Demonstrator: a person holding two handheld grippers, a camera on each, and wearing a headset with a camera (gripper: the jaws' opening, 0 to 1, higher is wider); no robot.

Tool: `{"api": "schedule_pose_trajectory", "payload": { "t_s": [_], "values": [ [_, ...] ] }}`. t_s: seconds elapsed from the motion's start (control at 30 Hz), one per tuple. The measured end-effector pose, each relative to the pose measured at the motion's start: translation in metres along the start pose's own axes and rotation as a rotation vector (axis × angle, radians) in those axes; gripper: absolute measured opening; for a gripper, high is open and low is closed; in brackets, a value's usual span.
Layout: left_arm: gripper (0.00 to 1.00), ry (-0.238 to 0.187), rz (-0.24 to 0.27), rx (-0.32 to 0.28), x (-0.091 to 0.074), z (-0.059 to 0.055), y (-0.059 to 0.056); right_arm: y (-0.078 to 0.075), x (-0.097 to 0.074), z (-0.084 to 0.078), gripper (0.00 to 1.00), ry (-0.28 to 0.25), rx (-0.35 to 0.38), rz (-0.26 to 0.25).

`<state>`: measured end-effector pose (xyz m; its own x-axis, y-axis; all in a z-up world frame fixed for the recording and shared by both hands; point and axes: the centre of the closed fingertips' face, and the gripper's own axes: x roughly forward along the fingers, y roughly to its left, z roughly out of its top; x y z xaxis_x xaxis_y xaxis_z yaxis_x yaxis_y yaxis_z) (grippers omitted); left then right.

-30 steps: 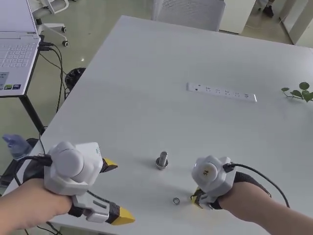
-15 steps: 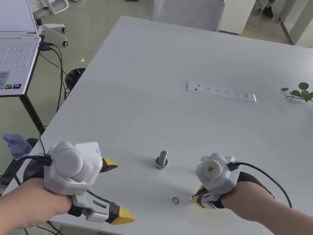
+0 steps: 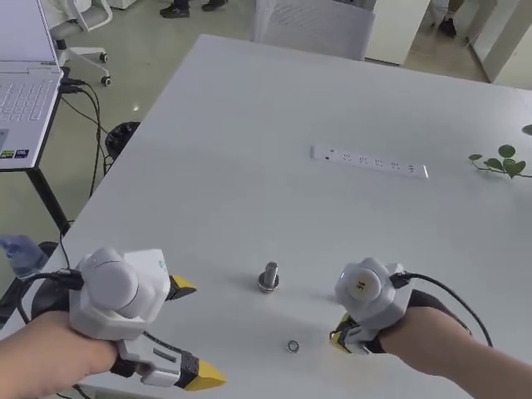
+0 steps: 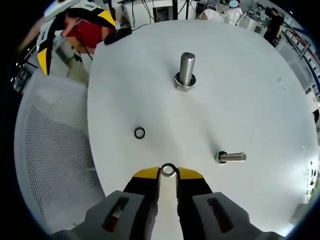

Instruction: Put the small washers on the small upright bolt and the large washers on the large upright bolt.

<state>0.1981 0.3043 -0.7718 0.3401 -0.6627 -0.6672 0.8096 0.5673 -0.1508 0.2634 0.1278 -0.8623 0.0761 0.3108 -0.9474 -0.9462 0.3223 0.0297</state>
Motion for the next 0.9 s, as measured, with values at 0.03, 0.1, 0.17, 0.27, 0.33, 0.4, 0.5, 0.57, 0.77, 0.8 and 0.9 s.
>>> {"api": "schedule_pose_trajectory", "payload": {
  "t_s": [0.03, 0.1, 0.17, 0.27, 0.33, 0.4, 0.5, 0.57, 0.77, 0.8, 0.9],
  "values": [
    [0.81, -0.001, 0.001, 0.001, 0.0, 0.0, 0.0, -0.002, -0.003, -0.001, 0.13, 0.001, 0.001, -0.002],
    [0.81, -0.003, 0.001, 0.0, 0.0, 0.002, 0.0, -0.004, -0.006, -0.002, 0.13, 0.001, 0.005, -0.002],
    [0.81, -0.002, 0.002, 0.002, 0.0, 0.002, 0.0, -0.006, -0.01, -0.004, 0.13, 0.007, 0.008, -0.003],
    [0.81, -0.005, 0.004, 0.001, 0.0, 0.002, 0.001, -0.01, -0.016, -0.007, 0.13, 0.011, 0.012, -0.006],
    [0.81, -0.006, 0.005, 0.0, 0.0, 0.003, 0.001, -0.013, -0.02, -0.009, 0.13, 0.017, 0.014, -0.005],
    [0.81, -0.006, 0.004, 0.001, 0.0, 0.003, 0.001, -0.015, -0.023, -0.011, 0.13, 0.019, 0.018, -0.004],
    [0.81, -0.004, 0.005, 0.0, 0.001, 0.002, 0.001, -0.018, -0.027, -0.015, 0.13, 0.026, 0.027, 0.002],
    [0.81, -0.005, 0.005, -0.001, 0.001, 0.002, 0.001, -0.022, -0.029, -0.017, 0.13, 0.034, 0.02, -0.004],
    [0.81, -0.01, 0.009, -0.002, 0.001, 0.003, 0.002, -0.033, -0.037, -0.014, 0.13, 0.034, 0.023, -0.019],
    [0.81, -0.009, 0.01, -0.002, 0.001, 0.002, 0.002, -0.035, -0.037, -0.013, 0.13, 0.035, 0.022, -0.021],
    [0.81, -0.012, 0.011, -0.005, 0.001, 0.003, 0.002, -0.043, -0.042, -0.01, 0.13, 0.032, 0.019, -0.031]
  ]
}}
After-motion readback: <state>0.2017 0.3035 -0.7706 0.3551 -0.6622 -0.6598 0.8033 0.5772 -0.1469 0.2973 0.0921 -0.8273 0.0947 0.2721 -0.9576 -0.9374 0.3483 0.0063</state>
